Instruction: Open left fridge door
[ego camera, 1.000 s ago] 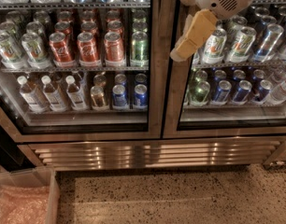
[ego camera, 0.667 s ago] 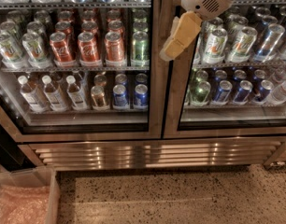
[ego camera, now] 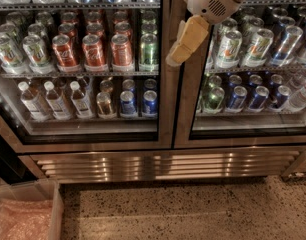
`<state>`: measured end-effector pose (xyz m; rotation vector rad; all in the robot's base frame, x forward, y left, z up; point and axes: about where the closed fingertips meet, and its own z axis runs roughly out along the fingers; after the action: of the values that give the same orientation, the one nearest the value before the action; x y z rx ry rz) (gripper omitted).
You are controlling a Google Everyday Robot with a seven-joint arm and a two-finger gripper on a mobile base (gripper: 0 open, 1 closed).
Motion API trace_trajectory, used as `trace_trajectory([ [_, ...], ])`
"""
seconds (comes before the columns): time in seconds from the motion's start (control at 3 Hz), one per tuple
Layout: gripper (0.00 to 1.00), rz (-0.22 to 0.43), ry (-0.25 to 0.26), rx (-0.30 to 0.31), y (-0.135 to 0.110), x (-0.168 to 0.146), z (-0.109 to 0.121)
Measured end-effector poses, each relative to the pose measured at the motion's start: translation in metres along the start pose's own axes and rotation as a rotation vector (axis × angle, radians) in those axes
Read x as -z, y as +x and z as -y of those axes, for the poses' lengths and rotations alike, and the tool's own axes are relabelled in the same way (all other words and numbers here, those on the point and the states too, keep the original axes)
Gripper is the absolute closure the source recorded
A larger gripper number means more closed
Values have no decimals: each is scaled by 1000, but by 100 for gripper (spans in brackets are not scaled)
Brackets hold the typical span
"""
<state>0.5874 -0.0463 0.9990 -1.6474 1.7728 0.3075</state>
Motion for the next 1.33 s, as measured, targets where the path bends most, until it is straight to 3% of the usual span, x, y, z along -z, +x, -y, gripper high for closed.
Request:
trace_trajectory([
  [0.67, 0, 16, -16, 12, -1, 0, -2],
  [1.33, 42, 16, -16, 13, -1, 0, -2],
])
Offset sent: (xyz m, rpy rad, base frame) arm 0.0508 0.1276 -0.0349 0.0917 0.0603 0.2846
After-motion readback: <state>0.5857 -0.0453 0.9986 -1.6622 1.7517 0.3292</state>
